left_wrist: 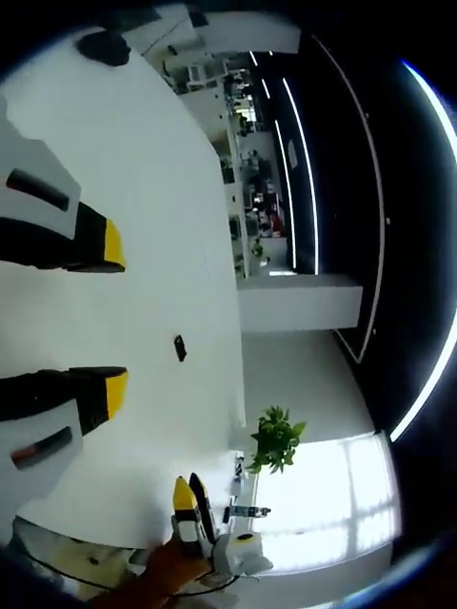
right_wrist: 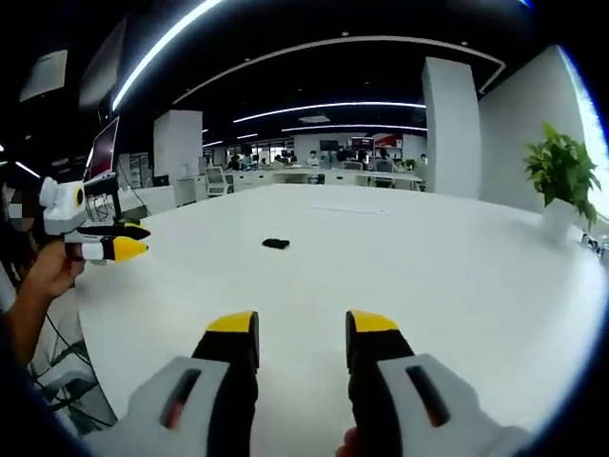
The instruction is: Snap the two parts of the plastic buckle together until the buckle closes and remains connected.
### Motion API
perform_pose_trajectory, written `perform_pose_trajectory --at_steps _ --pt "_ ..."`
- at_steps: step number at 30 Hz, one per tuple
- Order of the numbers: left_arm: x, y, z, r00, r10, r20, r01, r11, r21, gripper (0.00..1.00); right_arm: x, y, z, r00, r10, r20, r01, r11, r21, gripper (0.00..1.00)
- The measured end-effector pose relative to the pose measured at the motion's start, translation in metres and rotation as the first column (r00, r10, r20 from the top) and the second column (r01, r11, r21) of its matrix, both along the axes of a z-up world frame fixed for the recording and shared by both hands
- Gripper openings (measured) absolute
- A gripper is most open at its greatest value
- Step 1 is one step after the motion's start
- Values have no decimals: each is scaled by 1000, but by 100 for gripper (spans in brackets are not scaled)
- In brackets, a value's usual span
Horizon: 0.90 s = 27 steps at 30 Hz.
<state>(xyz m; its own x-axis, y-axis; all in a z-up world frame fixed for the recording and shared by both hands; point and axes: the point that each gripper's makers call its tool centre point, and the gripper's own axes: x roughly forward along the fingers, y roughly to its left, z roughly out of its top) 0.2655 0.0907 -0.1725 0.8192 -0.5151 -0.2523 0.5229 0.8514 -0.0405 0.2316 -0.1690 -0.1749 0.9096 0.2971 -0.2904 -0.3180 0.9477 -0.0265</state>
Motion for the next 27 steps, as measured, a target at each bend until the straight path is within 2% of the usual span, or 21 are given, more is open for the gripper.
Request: perform_pose_trajectory --at_steps 8,16,18,19,20,23,27 --pt "-2 5 -2 1000 12 -18 -13 999 -39 39 -4 -1 2 1000 -6 14 6 1000 -11 37" --pt "0 6 -7 999 20 -33 -22 999 -36 39 -3 -2 -4 1000 -6 0 6 1000 -22 37" --pt "0 7 -7 999 24 -28 -26 999 -38 39 -3 -2 -4 1000 -8 2 8 1000 -29 37" --pt "3 8 -1 999 37 14 -36 997 -69 39 -3 -2 -3 1000 -8 7 8 1000 -27 37" --pt "4 9 1 999 41 24 -39 996 -78 39 -3 -2 -2 1000 -7 8 8 1000 -25 37" --pt "5 13 -4 999 54 7 -53 995 -88 39 0 -7 -1 1000 -19 16 19 1000 -3 37" --pt "8 15 -4 997 73 17 -72 994 -79 39 1 -10 -1 999 -26 19 26 1000 3 36"
